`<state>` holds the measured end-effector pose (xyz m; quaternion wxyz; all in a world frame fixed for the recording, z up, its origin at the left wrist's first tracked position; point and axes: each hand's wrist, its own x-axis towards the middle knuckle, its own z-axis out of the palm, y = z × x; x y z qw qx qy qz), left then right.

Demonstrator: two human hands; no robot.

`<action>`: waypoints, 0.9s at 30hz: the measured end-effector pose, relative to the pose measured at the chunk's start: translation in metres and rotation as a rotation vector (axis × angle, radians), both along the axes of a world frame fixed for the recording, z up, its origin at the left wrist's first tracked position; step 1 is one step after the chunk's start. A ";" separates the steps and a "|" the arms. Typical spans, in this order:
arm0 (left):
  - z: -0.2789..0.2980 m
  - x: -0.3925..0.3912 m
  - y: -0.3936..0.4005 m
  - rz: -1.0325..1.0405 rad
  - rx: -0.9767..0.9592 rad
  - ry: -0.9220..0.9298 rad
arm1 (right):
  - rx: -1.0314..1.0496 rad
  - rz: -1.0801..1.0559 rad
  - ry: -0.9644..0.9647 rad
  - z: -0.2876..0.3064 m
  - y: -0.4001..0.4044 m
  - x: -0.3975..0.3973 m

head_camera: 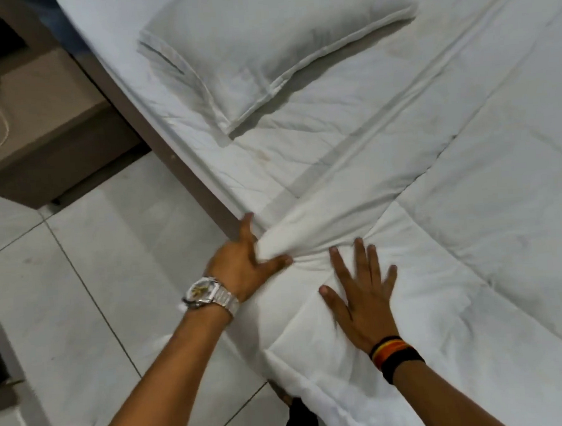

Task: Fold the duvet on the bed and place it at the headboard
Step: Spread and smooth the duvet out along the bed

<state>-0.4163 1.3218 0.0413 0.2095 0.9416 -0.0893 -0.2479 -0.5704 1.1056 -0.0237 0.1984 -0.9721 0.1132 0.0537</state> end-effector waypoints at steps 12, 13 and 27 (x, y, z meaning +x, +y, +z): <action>-0.032 -0.091 -0.048 -0.279 -0.017 -0.218 | 0.058 -0.267 0.137 0.000 0.010 -0.121; -0.032 -0.111 -0.067 -0.371 -0.045 -0.206 | 0.043 -0.331 0.149 0.000 0.003 -0.143; -0.120 -0.246 -0.178 -0.883 -0.087 -0.399 | 0.471 -1.449 -0.161 -0.039 -0.054 -0.359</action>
